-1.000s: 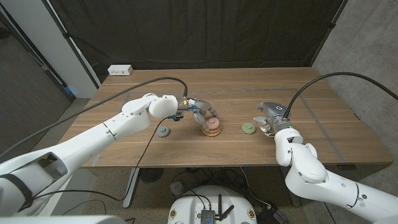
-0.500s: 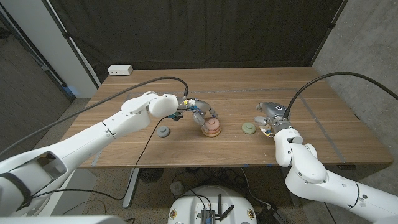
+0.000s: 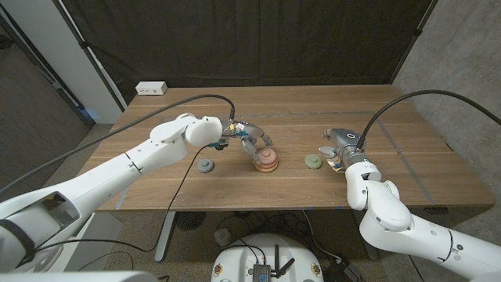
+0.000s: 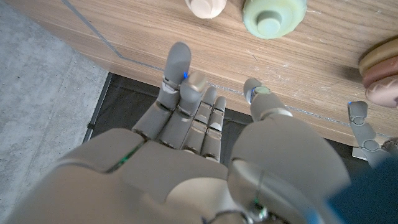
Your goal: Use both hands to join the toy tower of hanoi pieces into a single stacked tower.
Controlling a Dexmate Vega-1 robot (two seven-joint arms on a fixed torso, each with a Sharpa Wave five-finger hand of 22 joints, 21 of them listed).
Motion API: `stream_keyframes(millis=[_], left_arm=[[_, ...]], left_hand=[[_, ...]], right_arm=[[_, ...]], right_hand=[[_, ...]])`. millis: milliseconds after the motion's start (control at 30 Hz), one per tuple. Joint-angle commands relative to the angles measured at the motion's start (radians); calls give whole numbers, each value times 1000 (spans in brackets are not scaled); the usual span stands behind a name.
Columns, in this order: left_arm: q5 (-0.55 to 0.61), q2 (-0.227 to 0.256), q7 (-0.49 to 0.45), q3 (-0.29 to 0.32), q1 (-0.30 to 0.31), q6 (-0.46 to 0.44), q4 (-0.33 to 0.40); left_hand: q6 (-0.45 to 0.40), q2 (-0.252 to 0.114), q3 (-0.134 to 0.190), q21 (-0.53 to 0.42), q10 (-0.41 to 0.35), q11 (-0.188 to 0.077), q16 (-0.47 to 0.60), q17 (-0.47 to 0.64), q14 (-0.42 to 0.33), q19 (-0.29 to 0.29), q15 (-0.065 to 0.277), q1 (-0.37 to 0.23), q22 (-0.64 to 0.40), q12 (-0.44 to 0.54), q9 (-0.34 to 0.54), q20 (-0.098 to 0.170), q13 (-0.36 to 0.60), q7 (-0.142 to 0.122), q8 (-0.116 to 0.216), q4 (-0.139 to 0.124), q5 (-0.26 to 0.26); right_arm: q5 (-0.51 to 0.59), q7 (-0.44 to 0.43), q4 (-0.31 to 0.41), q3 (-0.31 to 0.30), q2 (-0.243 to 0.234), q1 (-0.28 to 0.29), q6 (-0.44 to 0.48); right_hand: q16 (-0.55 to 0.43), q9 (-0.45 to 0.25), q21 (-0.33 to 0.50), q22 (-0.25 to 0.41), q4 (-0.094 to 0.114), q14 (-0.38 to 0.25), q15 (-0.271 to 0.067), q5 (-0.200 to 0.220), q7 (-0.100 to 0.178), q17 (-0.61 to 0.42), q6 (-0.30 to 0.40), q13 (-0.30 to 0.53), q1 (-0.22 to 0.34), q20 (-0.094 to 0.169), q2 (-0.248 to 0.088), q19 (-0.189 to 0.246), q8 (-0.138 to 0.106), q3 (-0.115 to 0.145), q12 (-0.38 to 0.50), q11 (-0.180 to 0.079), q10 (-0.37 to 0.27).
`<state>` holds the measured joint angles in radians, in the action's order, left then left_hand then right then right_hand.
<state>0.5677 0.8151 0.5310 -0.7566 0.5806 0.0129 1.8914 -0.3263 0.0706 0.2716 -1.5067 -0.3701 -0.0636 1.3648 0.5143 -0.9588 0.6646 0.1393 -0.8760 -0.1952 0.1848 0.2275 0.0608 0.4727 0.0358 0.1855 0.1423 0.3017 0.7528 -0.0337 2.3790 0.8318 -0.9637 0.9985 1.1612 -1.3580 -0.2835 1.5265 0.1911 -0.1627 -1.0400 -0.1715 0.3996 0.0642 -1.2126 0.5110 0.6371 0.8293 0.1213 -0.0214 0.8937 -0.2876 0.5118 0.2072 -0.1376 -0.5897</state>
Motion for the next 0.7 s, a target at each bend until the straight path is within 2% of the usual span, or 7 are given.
stream_keyframes(millis=[33, 300, 367, 400, 433, 567, 700], left_arm=[[-9, 36, -35, 48, 43, -44, 50], [-26, 73, -76, 92, 99, -90, 100], [-25, 78, -83, 97, 107, -100, 109], [-20, 89, -97, 110, 125, -118, 127], [-20, 95, -106, 117, 136, -129, 136], [-39, 112, -152, 149, 179, -157, 160], [-61, 122, -200, 178, 218, -182, 175]], left_hand=[[-1, -2, -3, 0, -13, -7, 2, 3, 2, 0, 79, 6, 0, 13, -1, 144, 0, -1, 9, -1, -3], [-11, -8, 1, -3, -21, -5, 4, 2, 3, 2, 80, -2, -1, 17, -2, 145, -2, -2, 14, 3, -2], [-20, -10, 2, -3, -24, -6, 7, 4, 0, 3, 80, -4, -1, 19, -3, 145, -2, -2, 18, 5, -2], [-27, -12, 3, -4, -30, -9, 8, 4, 0, 3, 80, -5, -1, 21, -3, 145, -3, -2, 21, 5, -2], [-30, -12, 3, -4, -33, -7, 9, 4, -1, 4, 80, -6, -1, 22, -3, 145, -3, -3, 22, 6, -2], [-45, -18, 5, -6, -52, -19, 11, 3, -4, 8, 80, -8, -1, 29, -4, 144, -5, -5, 28, 7, -2], [-70, -22, 6, -9, -73, -20, 16, 4, -10, 14, 80, -8, -1, 35, -5, 144, -7, -5, 36, 8, -2]], right_arm=[[-8, -9, -1, -1, 0, -2, -9], [-24, -13, -12, -11, -1, -3, -33], [-47, -20, -11, -30, -1, 7, -48], [-112, -27, -8, -81, -4, 30, -91], [-138, -39, -9, -103, -5, 41, -113], [-142, -51, -12, -101, -11, 37, -128], [-154, -59, -19, -105, -12, 35, -147]], right_hand=[[-3, -2, -2, 0, 0, 7, -47, 5, -2, 0, 6, 4, 5, 93, 6, 1, 3, 6, 1, 1, -13], [-6, -2, -3, 0, 0, 6, -47, 6, -1, -1, 6, 5, 3, 92, 7, 1, 4, 6, -1, 1, -11], [-5, -2, -3, 0, 1, 7, -47, 6, 0, 0, 6, 5, 3, 92, 7, 1, 4, 6, -1, 1, -10], [-3, -2, -4, -1, 1, 8, -47, 5, 2, 1, 5, 5, 3, 92, 7, 0, 5, 6, -1, 1, -9], [-4, -2, -1, 1, 1, 7, -47, 5, 3, 1, 5, 5, 2, 92, 7, 3, 5, 6, -2, 1, -9], [-13, -4, 4, 5, 0, -4, -47, 5, 6, -5, 1, 5, 2, 93, 7, 10, 6, 5, -3, 0, -7], [-20, -6, 4, 5, 0, -11, -47, 4, 8, -9, -2, 6, 1, 93, 8, 13, 6, 5, -7, 3, 4]])
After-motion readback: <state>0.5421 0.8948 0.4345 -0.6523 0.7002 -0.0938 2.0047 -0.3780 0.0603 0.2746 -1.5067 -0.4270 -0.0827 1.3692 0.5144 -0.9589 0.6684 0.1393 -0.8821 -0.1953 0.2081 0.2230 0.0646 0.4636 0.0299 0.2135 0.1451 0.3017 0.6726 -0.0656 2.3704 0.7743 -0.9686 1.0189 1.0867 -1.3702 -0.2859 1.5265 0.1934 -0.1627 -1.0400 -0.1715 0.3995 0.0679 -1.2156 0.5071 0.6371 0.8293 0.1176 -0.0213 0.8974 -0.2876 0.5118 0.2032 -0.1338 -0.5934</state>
